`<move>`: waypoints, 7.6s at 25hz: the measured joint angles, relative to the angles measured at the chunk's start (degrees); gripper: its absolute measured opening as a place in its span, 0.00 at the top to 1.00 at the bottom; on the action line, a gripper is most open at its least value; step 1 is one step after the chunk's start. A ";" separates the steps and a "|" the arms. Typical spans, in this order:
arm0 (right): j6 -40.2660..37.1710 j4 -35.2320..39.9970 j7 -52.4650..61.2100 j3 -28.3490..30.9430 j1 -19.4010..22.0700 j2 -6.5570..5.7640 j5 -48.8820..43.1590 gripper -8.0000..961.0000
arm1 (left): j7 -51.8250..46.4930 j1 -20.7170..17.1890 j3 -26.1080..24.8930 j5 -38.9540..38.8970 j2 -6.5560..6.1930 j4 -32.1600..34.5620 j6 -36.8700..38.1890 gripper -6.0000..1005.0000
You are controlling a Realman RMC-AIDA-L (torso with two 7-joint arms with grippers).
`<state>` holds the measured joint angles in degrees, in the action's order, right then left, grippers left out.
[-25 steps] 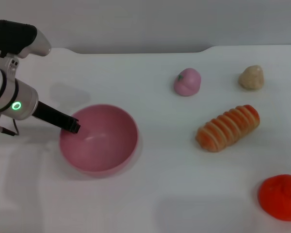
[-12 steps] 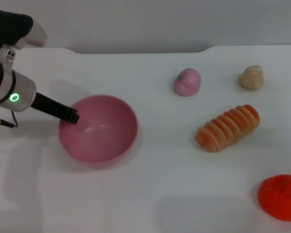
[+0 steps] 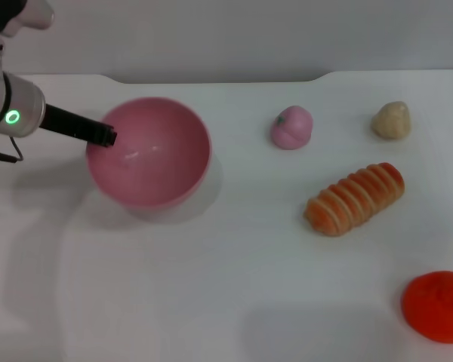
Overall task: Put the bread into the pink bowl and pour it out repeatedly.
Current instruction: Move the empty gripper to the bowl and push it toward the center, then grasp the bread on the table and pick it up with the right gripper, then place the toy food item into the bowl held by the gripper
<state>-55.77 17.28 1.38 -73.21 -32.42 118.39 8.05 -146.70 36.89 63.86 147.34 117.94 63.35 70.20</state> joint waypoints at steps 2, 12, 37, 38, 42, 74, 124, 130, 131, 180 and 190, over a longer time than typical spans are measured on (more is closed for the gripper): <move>6.78 4.15 0.74 -1.18 -0.02 0.00 -1.51 0.43 | 0.01 -0.30 -0.27 -0.91 -0.05 0.18 -0.99 0.96; 38.45 26.87 21.70 -9.33 -0.32 0.00 -24.46 0.43 | 1.66 -2.12 -1.12 -3.64 -0.15 0.98 -5.34 0.96; 92.24 46.48 -38.03 -1.78 -6.07 -2.44 38.03 0.43 | 7.87 -2.60 -1.09 -8.13 -0.18 0.29 -10.83 0.96; 96.96 47.43 -40.35 0.41 -6.27 -2.57 39.83 0.43 | 7.87 -2.60 -1.09 -8.13 -0.18 0.29 -10.83 0.96; 114.97 51.92 -41.88 6.77 -8.21 -3.89 38.66 0.43 | 8.42 -2.72 -1.22 -8.73 -0.29 0.48 -10.98 0.96; 136.14 30.94 -48.36 9.48 -18.20 -0.02 17.82 0.43 | 10.65 -2.70 -0.68 -13.96 -0.02 -0.53 -11.36 0.96; 127.09 23.59 -52.09 7.02 -17.77 0.44 19.33 0.73 | 10.02 -2.88 0.64 -15.42 0.00 -0.33 -10.87 0.96; 127.21 23.59 -52.09 6.95 -17.77 0.44 19.31 0.77 | 10.02 -2.88 0.64 -15.42 0.00 -0.25 -10.83 0.96; 127.23 23.59 -52.09 6.95 -17.77 0.44 19.30 0.78 | 10.03 -2.88 0.66 -15.42 0.00 -0.24 -10.83 0.96; 133.29 87.09 -52.93 3.74 -0.79 0.64 41.93 0.92 | 9.83 -2.09 1.57 -15.51 -0.02 -1.30 -9.84 0.96; 132.08 78.41 -55.87 -4.45 -5.44 0.48 43.82 0.92 | 9.29 -1.63 4.20 -17.10 0.09 -1.40 -9.95 0.96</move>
<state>76.32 95.70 -54.49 -77.66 -37.86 118.88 51.87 -137.41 35.26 68.06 130.24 118.03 61.96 60.24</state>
